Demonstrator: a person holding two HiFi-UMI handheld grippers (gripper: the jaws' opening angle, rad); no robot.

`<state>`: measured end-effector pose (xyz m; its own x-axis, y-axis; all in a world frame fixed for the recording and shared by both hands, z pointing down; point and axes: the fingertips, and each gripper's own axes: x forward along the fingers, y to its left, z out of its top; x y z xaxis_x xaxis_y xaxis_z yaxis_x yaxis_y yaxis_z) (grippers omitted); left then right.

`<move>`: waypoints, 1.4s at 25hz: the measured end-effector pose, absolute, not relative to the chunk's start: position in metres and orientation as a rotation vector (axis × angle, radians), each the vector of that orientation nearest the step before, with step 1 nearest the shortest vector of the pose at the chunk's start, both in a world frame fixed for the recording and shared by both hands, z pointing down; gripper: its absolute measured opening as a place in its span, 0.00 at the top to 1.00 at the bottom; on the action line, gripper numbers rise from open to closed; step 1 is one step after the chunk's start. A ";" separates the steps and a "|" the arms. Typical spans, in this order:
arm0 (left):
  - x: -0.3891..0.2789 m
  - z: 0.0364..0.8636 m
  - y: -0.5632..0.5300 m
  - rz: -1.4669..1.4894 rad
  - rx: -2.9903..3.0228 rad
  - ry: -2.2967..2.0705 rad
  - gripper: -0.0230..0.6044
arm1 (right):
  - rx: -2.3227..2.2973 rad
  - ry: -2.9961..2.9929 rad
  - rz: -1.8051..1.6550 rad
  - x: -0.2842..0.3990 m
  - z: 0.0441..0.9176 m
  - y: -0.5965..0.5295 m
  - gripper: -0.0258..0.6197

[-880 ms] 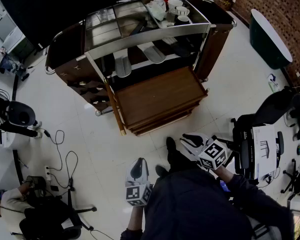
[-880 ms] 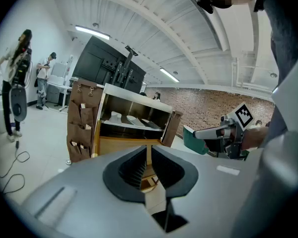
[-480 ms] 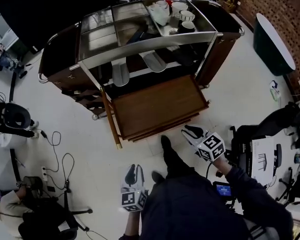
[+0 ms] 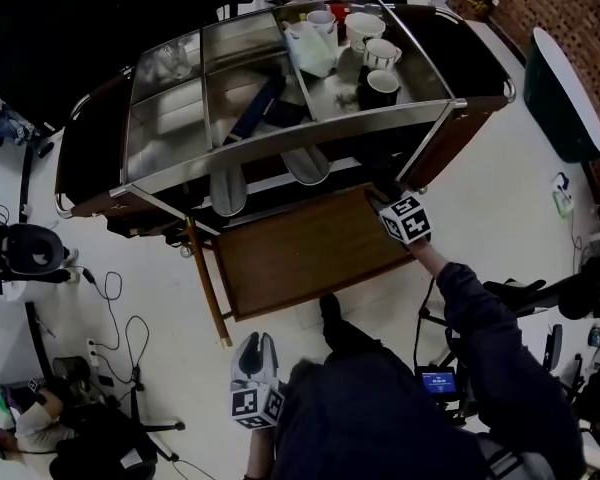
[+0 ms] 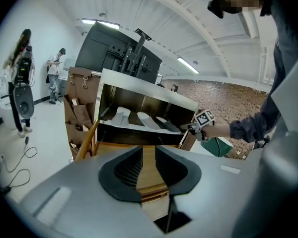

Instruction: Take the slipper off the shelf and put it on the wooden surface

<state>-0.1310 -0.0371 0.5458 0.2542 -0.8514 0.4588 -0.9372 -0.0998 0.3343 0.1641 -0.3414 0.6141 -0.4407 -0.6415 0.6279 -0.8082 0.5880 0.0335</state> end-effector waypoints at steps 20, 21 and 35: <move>-0.153 0.573 -0.164 0.294 1.836 -1.765 0.81 | 1.159 -2.135 0.409 0.192 0.659 -0.357 0.94; -0.156 0.577 -0.182 0.315 1.839 -1.772 0.81 | 1.151 -2.135 0.426 0.193 0.664 -0.326 0.94; -0.225 0.692 -0.435 0.930 1.711 -1.883 0.72 | 1.188 -2.074 0.687 0.200 0.701 -0.169 0.91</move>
